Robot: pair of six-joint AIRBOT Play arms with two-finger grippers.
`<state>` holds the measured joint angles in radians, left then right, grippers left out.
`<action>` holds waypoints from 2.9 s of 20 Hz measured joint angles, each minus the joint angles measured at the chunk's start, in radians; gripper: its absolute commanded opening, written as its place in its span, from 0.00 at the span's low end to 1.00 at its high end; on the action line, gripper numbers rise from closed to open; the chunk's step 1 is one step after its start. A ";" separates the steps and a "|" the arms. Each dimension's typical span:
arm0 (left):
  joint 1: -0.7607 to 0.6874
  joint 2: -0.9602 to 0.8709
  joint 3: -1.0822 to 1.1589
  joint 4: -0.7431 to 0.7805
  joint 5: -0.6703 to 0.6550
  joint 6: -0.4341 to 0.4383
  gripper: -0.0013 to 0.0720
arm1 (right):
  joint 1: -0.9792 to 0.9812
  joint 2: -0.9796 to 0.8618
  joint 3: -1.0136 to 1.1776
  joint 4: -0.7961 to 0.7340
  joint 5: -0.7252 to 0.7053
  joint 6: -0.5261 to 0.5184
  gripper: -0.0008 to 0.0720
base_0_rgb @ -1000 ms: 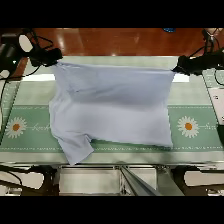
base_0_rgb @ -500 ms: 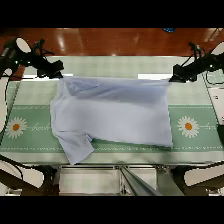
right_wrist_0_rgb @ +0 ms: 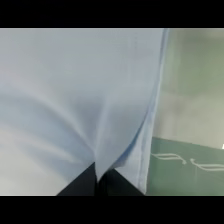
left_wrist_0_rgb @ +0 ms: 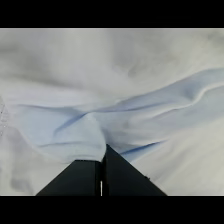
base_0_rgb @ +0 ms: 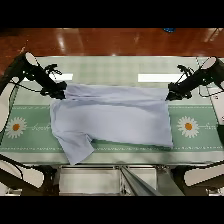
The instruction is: Fold the shirts.
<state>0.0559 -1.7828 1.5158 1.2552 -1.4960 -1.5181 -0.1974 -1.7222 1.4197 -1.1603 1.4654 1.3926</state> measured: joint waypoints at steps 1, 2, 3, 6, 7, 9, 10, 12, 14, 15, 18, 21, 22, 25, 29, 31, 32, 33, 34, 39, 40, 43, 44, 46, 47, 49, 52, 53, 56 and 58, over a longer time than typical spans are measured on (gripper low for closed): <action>0.002 0.000 -0.004 0.000 -0.008 0.004 0.04 | 0.000 0.000 -0.004 -0.003 0.003 0.001 0.04; 0.005 0.000 -0.008 0.000 -0.020 0.009 0.04 | 0.000 0.000 -0.006 -0.004 0.005 0.002 0.04; 0.010 0.000 -0.010 0.000 -0.028 0.013 0.04 | 0.000 0.000 -0.008 -0.010 0.007 0.002 0.04; 0.026 0.000 -0.013 0.006 -0.057 0.023 0.04 | 0.000 0.000 -0.012 -0.024 0.011 0.002 0.04; 0.029 0.000 -0.014 0.008 -0.067 0.025 0.04 | 0.000 -0.002 -0.012 -0.032 0.012 0.002 0.04; 0.029 0.000 -0.015 0.021 -0.071 0.026 0.04 | 0.000 -0.007 -0.013 -0.053 0.014 0.014 0.04; 0.025 0.000 -0.016 0.030 -0.071 0.027 0.14 | 0.001 -0.011 -0.014 -0.060 0.014 0.019 0.05; 0.013 0.000 -0.016 0.049 -0.065 0.024 0.70 | 0.001 -0.019 -0.015 -0.053 0.011 0.029 0.56; -0.001 0.000 -0.016 0.054 -0.067 0.011 0.71 | 0.001 -0.024 -0.015 -0.020 0.007 0.038 0.58; -0.007 0.001 -0.016 0.052 -0.074 0.002 0.71 | 0.001 -0.023 -0.015 -0.011 0.010 0.045 0.58; -0.011 0.032 -0.025 0.057 -0.107 -0.027 0.71 | -0.014 0.018 -0.016 -0.049 0.033 0.077 0.58; 0.016 0.128 -0.099 0.073 -0.120 -0.038 0.71 | -0.059 0.115 -0.055 -0.136 0.034 0.123 0.58; 0.037 0.174 -0.149 0.091 -0.114 -0.050 0.71 | -0.079 0.159 -0.092 -0.159 0.016 0.134 0.58; 0.137 0.328 -0.352 0.137 -0.079 -0.100 0.71 | -0.128 0.300 -0.262 -0.161 -0.068 0.140 0.58; 0.300 0.530 -0.672 0.066 0.020 -0.111 0.71 | -0.153 0.458 -0.503 -0.114 -0.171 0.096 0.58; 0.363 0.613 -0.811 0.010 0.078 -0.100 0.71 | -0.157 0.508 -0.580 -0.055 -0.197 0.059 0.58; 0.387 0.644 -0.869 -0.021 0.106 -0.088 0.71 | -0.158 0.527 -0.606 -0.025 -0.204 0.040 0.58; 0.403 0.665 -0.914 -0.061 0.120 -0.072 0.71 | -0.160 0.540 -0.623 0.001 -0.214 0.026 0.58; 0.415 0.680 -0.958 -0.093 0.138 -0.056 0.71 | -0.160 0.551 -0.637 0.029 -0.222 0.012 0.58; 0.432 0.712 -1.090 -0.181 0.180 -0.001 0.71 | -0.162 0.572 -0.665 0.180 -0.234 -0.044 0.58; 0.433 0.715 -1.103 -0.201 0.188 0.005 0.71 | -0.162 0.573 -0.667 0.206 -0.234 -0.051 0.58; 0.428 0.718 -1.128 -0.247 0.238 0.033 0.28 | -0.163 0.576 -0.670 0.253 -0.237 -0.060 0.58; 0.420 0.718 -1.131 -0.257 0.262 0.040 0.23 | -0.168 0.576 -0.671 0.264 -0.236 -0.060 0.58; 0.397 0.719 -1.137 -0.278 0.293 0.049 0.23 | -0.198 0.576 -0.671 0.270 -0.220 -0.058 0.58; 0.385 0.719 -1.138 -0.288 0.307 0.051 0.23 | -0.224 0.578 -0.671 0.263 -0.202 -0.057 0.58; 0.365 0.719 -1.140 -0.293 0.332 0.062 0.04 | -0.281 0.589 -0.673 0.189 -0.157 -0.039 0.58; 0.351 0.719 -1.141 -0.304 0.350 0.087 0.04 | -0.352 0.635 -0.725 0.045 -0.084 0.004 0.58; 0.349 0.719 -1.141 -0.309 0.353 0.094 0.04 | -0.362 0.657 -0.760 0.013 -0.066 0.020 0.58; 0.345 0.719 -1.141 -0.325 0.363 0.110 0.04 | -0.360 0.702 -0.867 -0.037 -0.035 0.042 0.58; 0.344 0.719 -1.141 -0.328 0.364 0.116 0.04 | -0.337 0.717 -0.918 -0.052 -0.031 0.051 0.58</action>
<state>0.3996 -1.0641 0.3748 0.9268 -1.1316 -1.4025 -0.5346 -1.0054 0.5018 -1.2125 1.4345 1.4433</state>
